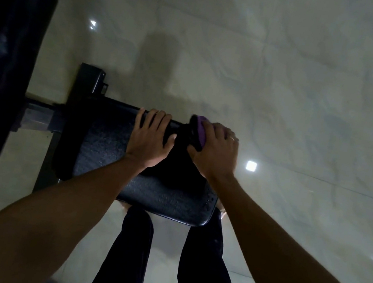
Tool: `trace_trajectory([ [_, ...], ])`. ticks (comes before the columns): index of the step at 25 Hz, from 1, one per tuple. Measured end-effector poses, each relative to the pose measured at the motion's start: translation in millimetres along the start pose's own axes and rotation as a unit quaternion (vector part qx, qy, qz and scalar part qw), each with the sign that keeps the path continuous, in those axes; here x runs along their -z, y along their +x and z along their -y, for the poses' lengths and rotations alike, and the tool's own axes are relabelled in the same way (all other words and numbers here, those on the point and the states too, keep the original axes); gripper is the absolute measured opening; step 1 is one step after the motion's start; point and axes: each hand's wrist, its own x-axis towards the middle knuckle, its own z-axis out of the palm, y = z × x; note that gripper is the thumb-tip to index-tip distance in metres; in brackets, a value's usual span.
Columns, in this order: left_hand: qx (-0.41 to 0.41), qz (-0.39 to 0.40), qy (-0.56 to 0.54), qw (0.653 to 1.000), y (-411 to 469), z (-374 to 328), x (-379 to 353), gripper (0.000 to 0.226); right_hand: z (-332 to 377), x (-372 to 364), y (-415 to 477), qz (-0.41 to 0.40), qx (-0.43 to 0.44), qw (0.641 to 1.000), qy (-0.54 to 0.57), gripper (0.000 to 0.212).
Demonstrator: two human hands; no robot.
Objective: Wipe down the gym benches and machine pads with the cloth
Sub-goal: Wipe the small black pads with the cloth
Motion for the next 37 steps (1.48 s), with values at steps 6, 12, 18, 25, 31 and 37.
trace_trajectory([
  [6, 0.002, 0.007, 0.000, 1.000, -1, 0, 0, 0.058, 8, -19, -42, -0.019, -0.203, 0.976, 0.081, 0.081],
  [12, -0.010, -0.009, -0.048, 0.999, -8, 0, -2, 0.055, -4, -43, -101, -0.033, 0.048, 0.998, -0.012, 0.084],
  [18, -0.040, -0.056, -0.105, 0.992, -68, -4, -10, 0.052, -17, -26, -92, 0.014, -0.117, 0.982, 0.147, 0.095],
  [25, -0.069, -0.023, -0.067, 0.995, -113, -8, -16, 0.056, 10, -61, -159, -0.031, 0.048, 0.998, 0.002, 0.080],
  [31, -0.054, 0.000, -0.047, 0.997, -113, -10, -19, 0.058, -37, -51, -158, -0.024, 0.030, 0.998, 0.052, 0.085],
  [37, -0.059, 0.012, -0.044, 0.997, -112, -9, -18, 0.058, 15, -79, -178, -0.043, 0.128, 0.990, -0.033, 0.083],
])
